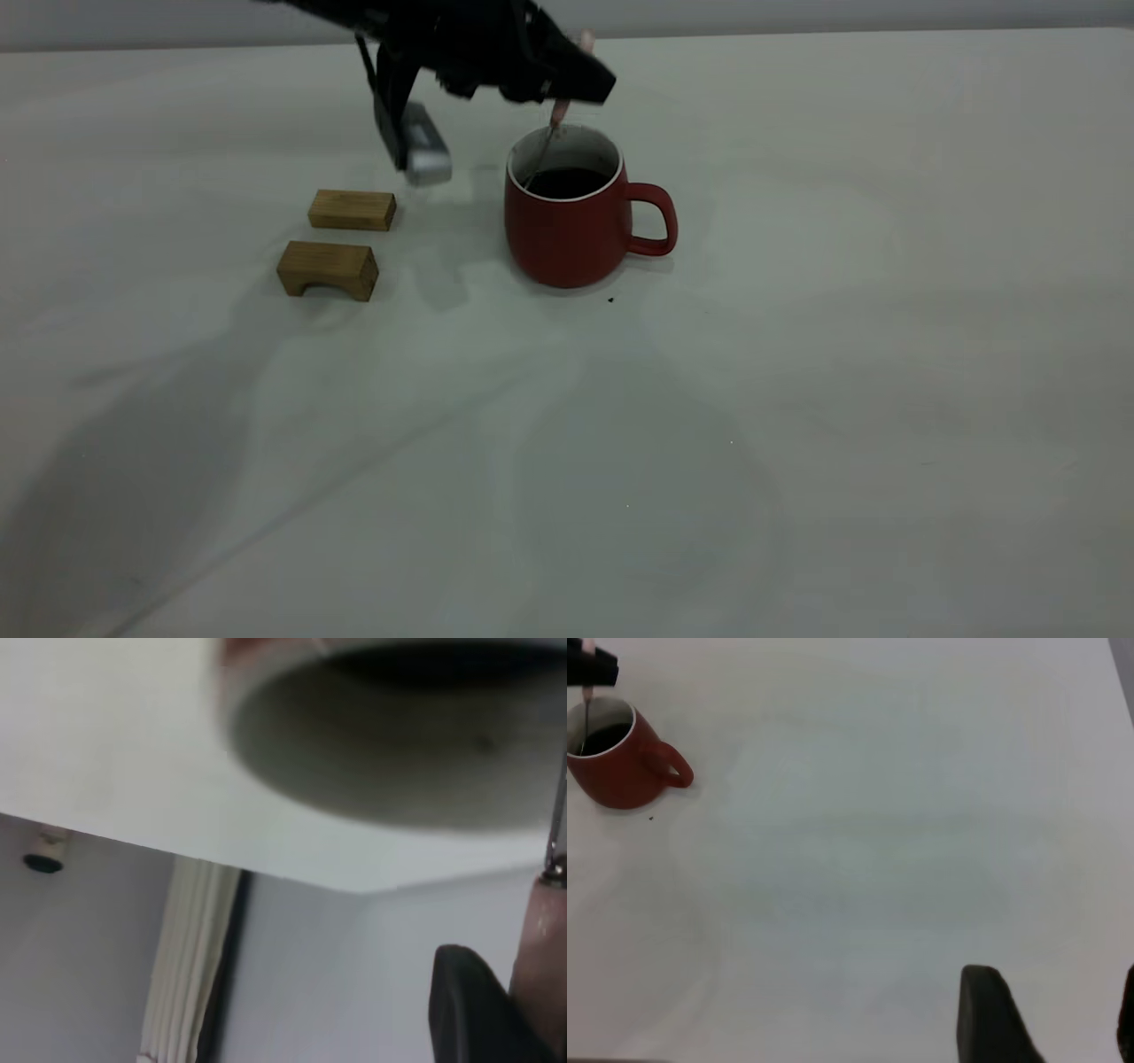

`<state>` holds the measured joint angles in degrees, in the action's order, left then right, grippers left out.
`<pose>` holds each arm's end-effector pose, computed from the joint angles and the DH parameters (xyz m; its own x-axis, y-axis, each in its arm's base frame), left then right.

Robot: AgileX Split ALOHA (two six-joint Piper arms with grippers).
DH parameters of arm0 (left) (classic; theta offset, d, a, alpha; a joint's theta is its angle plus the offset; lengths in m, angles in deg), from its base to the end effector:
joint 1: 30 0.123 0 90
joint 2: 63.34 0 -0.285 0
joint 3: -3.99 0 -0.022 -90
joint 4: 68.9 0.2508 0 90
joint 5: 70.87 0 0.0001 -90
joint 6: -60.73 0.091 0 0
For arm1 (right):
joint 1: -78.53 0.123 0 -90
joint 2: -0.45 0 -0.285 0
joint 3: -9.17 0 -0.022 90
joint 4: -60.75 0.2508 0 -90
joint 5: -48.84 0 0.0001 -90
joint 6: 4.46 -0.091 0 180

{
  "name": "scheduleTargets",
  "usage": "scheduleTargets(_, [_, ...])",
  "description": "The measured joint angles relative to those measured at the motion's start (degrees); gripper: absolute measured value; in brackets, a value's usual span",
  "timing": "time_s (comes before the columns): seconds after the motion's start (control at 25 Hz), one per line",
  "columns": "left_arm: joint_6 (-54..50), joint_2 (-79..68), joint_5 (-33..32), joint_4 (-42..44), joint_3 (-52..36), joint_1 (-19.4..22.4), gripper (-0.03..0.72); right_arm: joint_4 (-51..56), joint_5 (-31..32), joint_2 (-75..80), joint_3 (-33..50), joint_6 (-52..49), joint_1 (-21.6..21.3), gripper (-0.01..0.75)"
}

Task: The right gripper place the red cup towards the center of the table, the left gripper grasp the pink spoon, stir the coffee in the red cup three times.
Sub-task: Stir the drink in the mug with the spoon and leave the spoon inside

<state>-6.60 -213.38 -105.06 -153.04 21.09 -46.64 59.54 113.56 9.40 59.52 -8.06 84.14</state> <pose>0.4616 -0.1911 0.0555 0.3082 -0.5214 0.7957 -0.8710 -0.4911 0.0155 -0.0016 -0.0019 0.2633 -0.5603 -0.0010 -0.8283 -0.0519 0.9981 0.0339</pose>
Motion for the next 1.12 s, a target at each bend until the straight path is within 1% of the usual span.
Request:
scheduleTargets(0.12, [3.3,-1.1,0.7,-4.3,1.5,-1.6,0.135,0.0,0.0,0.0,0.0,0.0,0.0,0.389])
scheduleTargets(0.2, [3.9,-1.8,0.0,-5.9,1.5,-2.8,0.135,0.0,0.0,0.0,0.0,0.0,0.0,0.389])
scheduleTargets(0.36, [3.8,-2.2,-3.4,-4.9,1.5,-3.6,0.135,0.0,0.0,0.0,0.0,0.0,0.0,0.389])
scheduleTargets(0.48, [1.6,-2.2,-5.7,-0.7,1.5,-2.8,0.135,0.0,0.0,0.0,0.0,0.0,0.0,0.389])
scheduleTargets(0.68, [-4.5,-2.2,-9.2,6.3,1.5,0.2,0.135,0.0,0.0,0.0,0.0,0.0,0.0,0.389])
scheduleTargets(0.84, [-5.6,-2.2,-8.0,6.8,1.5,2.2,0.135,0.0,0.0,0.0,0.0,0.0,0.0,0.389])
scheduleTargets(1.12, [-5.9,-2.2,-6.4,5.1,1.5,2.2,0.135,0.0,0.0,0.0,0.0,0.0,0.0,0.389])
